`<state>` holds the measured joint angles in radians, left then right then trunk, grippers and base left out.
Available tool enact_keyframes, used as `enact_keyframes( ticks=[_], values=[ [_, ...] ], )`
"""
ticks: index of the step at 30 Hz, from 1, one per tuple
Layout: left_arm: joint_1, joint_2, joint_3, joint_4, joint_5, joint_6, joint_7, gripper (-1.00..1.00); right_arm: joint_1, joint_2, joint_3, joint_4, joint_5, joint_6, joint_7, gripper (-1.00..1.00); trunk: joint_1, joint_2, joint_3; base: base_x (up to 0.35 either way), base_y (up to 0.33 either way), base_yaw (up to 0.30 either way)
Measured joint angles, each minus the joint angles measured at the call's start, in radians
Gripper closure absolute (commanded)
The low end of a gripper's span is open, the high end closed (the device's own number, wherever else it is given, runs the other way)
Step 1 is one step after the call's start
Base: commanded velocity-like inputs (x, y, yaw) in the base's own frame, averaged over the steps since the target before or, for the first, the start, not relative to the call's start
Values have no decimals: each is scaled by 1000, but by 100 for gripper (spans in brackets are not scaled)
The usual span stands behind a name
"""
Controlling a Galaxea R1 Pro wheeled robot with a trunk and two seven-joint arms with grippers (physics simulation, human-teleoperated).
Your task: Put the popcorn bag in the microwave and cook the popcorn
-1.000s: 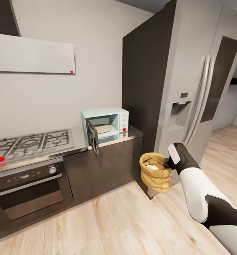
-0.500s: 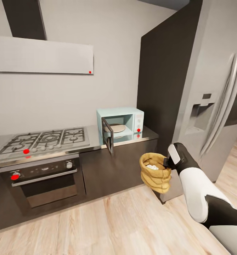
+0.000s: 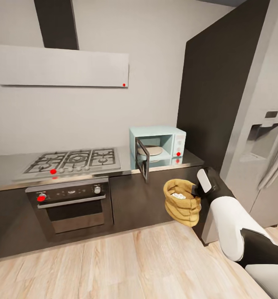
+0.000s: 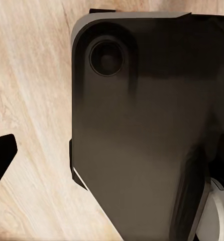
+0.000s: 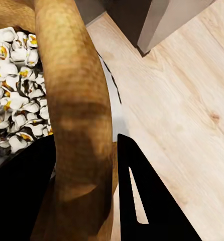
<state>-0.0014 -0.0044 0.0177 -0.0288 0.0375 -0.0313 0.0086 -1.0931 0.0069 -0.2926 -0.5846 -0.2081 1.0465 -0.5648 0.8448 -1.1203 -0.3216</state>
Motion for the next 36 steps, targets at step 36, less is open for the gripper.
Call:
enact_keyframes(
  ticks=[36],
  values=[
    [0, 0, 4, 0, 7, 8, 1, -100, 0, 3, -8, -10, 6, 0, -1, 100, 0, 0, 0, 18, -13, 1]
  ],
)
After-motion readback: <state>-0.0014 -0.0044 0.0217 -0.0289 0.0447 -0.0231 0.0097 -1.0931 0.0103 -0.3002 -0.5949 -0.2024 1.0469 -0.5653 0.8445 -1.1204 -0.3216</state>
